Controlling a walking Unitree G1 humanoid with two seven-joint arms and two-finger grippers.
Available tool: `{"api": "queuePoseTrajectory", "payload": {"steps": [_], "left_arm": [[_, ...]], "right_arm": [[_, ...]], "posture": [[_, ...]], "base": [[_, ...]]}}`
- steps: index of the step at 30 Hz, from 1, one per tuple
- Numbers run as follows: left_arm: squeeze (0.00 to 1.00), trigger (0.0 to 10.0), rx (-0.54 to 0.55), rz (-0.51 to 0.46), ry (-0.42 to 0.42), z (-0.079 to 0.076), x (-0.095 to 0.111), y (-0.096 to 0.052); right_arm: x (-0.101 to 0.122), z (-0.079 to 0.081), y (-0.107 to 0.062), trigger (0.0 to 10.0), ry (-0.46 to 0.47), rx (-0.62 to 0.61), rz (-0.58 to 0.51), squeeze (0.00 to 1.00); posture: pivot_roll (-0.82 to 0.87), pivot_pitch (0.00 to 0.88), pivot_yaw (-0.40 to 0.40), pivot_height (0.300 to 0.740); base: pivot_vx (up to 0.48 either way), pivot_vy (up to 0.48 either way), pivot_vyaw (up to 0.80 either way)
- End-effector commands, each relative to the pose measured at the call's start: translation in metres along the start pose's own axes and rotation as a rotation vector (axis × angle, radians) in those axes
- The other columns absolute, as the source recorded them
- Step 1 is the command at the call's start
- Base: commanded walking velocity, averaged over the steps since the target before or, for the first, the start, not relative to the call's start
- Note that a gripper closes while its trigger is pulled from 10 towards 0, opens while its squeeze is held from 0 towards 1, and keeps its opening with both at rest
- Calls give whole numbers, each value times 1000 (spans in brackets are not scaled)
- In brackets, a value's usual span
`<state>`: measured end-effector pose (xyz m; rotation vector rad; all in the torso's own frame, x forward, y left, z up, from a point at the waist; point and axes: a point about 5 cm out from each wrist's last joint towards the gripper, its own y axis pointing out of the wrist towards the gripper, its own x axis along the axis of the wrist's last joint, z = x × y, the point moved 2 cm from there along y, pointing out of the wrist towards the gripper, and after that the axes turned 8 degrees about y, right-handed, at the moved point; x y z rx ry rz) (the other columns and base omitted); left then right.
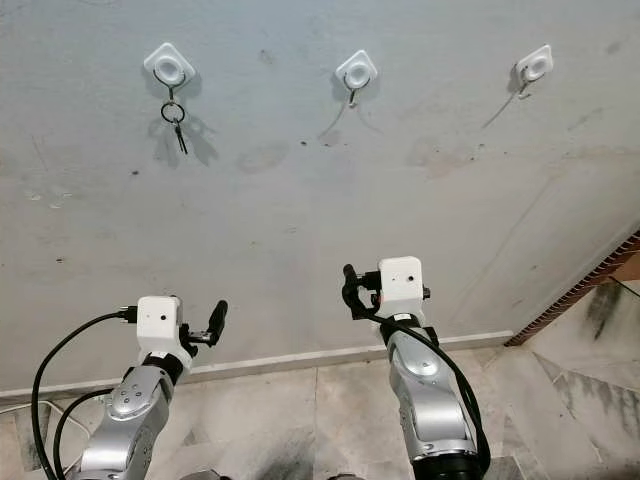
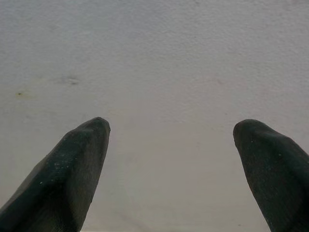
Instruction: Hang keys on a hook
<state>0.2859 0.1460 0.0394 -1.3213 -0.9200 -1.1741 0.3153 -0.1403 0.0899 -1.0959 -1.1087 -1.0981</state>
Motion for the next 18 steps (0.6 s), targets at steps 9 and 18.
{"api": "queuePoseTrajectory", "payload": {"steps": [9, 18], "left_arm": [[0, 10000, -5, 36, -5, 0, -5, -1], [0, 10000, 2, 42, 5, 2, -6, -2]], "right_arm": [[2, -4, 2, 10000, 109, 2, 4, 0], [0, 1, 2, 10000, 108, 24, 11, 0]], "posture": [[-4, 105, -11, 740], [0, 108, -11, 740]], "base": [[-130, 0, 0], [-312, 0, 0]]}}
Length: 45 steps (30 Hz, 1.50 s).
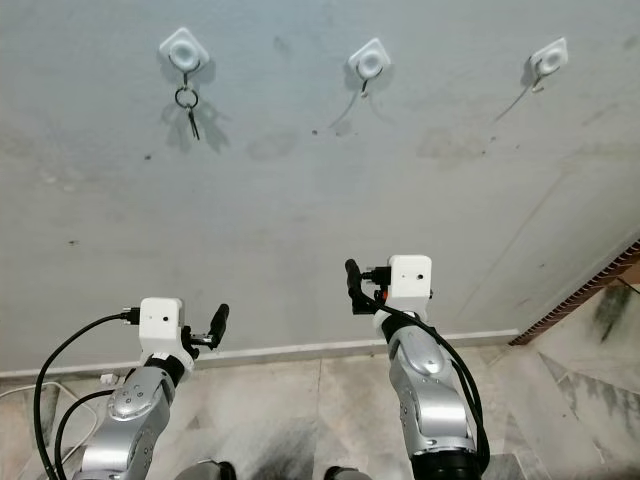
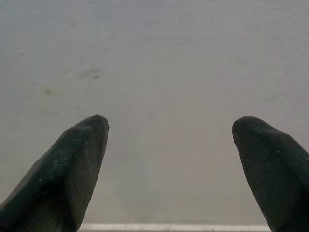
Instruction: Hang keys on a hook
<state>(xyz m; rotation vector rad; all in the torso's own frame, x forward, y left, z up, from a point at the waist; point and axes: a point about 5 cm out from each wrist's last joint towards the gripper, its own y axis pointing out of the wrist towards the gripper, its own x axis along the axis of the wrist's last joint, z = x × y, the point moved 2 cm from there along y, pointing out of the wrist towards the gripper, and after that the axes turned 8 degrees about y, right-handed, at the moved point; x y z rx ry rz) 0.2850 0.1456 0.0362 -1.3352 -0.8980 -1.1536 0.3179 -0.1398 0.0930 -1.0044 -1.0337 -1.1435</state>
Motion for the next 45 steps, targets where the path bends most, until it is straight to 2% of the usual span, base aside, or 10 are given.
{"api": "queuePoseTrajectory", "payload": {"steps": [1, 4, 5, 8, 20, 25, 40, 45], "left_arm": [[0, 10000, 7, 14, 7, 3, -2, -2], [0, 10000, 7, 16, 8, 3, -3, -2], [0, 10000, 6, 16, 9, 3, -3, -2], [0, 10000, 5, 16, 9, 4, -3, -2], [0, 10000, 3, 19, 11, 4, -2, -1], [0, 10000, 6, 19, 11, 4, -2, -1], [0, 10000, 10, 18, 7, 4, -2, 0], [0, 10000, 10, 17, 12, 4, -2, 0]], "right_arm": [[-3, 0, 0, 10000, -6, 7, 21, 0], [-1, -4, 2, 10000, -82, -19, 3, 0], [-1, -2, 2, 10000, -46, 11, -7, 0], [-2, -4, 2, 10000, -78, -12, -5, 0], [0, -1, 1, 10000, -88, -4, -36, 0], [-7, -4, 0, 10000, -84, -10, 24, 0], [-6, -4, 2, 10000, -95, -8, 39, 0], [-6, -3, 2, 10000, -88, -11, 44, 0]], "posture": [[0, 108, -11, 740], [1, 105, -10, 740], [1, 105, -10, 740], [2, 105, -9, 740], [2, 103, -6, 740], [2, 102, -6, 740], [-4, 103, -7, 740], [-6, 100, -5, 740]], "base": [[-330, 0, 0], [-330, 0, 0], [-334, 0, 0], [-334, 0, 0], [-332, 0, 0], [-329, 0, 0], [-299, 0, 0], [0, 0, 0]]}}
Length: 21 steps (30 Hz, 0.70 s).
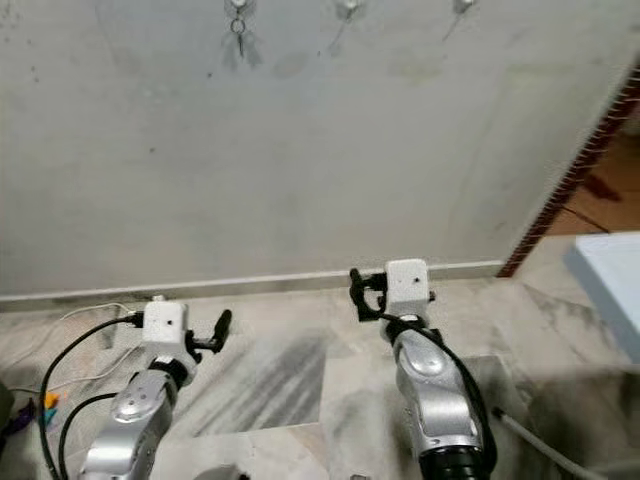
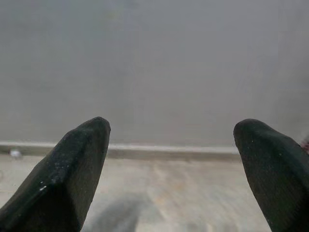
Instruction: Hang keys on a hook
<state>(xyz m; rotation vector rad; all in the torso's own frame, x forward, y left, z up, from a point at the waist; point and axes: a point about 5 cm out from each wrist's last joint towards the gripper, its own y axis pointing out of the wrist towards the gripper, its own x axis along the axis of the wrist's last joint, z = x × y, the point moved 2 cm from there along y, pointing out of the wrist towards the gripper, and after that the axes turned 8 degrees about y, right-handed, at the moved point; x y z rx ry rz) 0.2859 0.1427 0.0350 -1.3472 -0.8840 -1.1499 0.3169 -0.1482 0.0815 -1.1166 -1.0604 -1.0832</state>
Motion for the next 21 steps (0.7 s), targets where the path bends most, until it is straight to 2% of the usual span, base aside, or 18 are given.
{"api": "queuePoseTrajectory", "payload": {"steps": [1, 6, 12, 18, 21], "left_arm": [[0, 10000, 21, 3, 16, 8, -1, -1], [0, 10000, 36, 11, 33, 10, -1, 1], [0, 10000, 34, -11, 28, 9, 4, 2], [0, 10000, 25, -78, 28, 9, 21, 5], [0, 10000, -19, -104, -26, 6, 30, 8]], "right_arm": [[5, 8, 2, 10000, 11, 30, -14, 0], [6, 8, 3, 10000, 13, 25, -7, 0], [5, 8, 4, 10000, 13, 23, -2, 0], [7, 8, 5, 10000, 13, 22, -3, 0], [7, 6, 5, 10000, 15, 13, -4, 0]], "posture": [[-7, 100, -5, 740], [-7, 104, -5, 740], [-8, 104, -4, 740], [-14, 105, -2, 740], [-18, 102, 0, 740]], "base": [[0, 0, 0], [0, 0, 0], [0, 0, -757], [0, 0, -765], [0, 0, -765]]}}
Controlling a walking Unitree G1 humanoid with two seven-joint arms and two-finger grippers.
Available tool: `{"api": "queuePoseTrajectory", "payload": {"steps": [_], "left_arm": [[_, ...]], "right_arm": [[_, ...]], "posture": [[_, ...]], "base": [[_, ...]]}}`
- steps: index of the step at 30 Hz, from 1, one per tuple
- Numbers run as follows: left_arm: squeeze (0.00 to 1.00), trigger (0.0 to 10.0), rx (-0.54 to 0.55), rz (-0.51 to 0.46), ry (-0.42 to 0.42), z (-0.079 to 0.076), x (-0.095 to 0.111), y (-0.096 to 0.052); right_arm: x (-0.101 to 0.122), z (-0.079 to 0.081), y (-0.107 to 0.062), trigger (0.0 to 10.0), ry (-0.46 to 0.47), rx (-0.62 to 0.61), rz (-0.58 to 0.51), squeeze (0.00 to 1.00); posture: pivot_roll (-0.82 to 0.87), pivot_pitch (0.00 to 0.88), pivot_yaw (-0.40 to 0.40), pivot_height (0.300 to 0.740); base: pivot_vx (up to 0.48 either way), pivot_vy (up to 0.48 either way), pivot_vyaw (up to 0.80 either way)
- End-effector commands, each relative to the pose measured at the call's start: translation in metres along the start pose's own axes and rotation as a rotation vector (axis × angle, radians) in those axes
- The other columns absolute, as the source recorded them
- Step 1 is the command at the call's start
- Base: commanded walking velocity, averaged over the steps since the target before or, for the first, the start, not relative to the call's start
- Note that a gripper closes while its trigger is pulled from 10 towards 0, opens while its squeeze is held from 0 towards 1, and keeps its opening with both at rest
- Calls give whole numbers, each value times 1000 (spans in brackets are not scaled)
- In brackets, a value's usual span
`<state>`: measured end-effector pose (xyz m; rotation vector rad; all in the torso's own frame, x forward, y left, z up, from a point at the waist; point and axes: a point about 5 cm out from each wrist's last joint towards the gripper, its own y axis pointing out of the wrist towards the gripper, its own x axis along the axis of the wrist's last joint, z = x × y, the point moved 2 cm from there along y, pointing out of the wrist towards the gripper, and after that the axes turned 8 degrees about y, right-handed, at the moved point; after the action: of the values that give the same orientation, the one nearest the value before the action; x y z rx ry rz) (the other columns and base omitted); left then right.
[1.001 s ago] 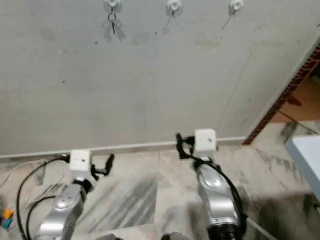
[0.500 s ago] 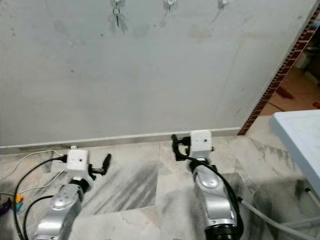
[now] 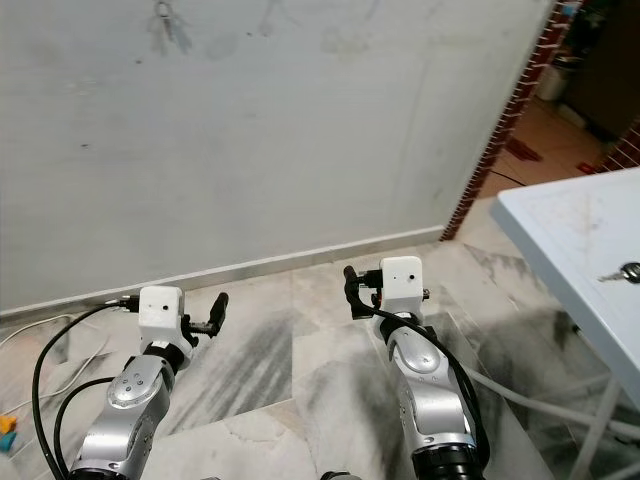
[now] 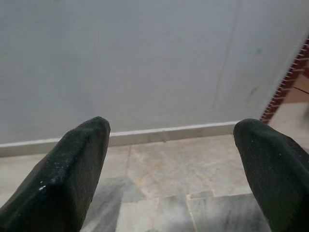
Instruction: Hang keys on a hook
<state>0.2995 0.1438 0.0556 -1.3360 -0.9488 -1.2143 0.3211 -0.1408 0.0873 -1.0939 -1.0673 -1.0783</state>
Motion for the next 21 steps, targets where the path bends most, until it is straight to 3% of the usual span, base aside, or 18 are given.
{"api": "queuePoseTrajectory", "payload": {"steps": [1, 12, 15, 21], "left_arm": [[0, 10000, -18, -24, -41, 0, 9, 2], [0, 10000, -74, -50, -71, -6, 13, 3], [0, 10000, -86, -85, -22, -6, 16, 2], [0, 10000, -77, -62, -33, -6, 12, 1]], "right_arm": [[2, -3, 1, 10000, 11, -10, 2, 0], [2, -4, 1, 10000, 10, -19, 0, 0], [1, -2, 1, 10000, 15, -18, 2, 0], [2, 0, 2, 10000, 26, -20, -17, 0]], "posture": [[-18, 100, -1, 740], [-19, 96, 3, 740], [-12, 95, 3, 740], [-8, 87, 9, 740]], "base": [[0, 0, -763], [0, 0, -759], [0, 0, -750], [0, 0, -746]]}}
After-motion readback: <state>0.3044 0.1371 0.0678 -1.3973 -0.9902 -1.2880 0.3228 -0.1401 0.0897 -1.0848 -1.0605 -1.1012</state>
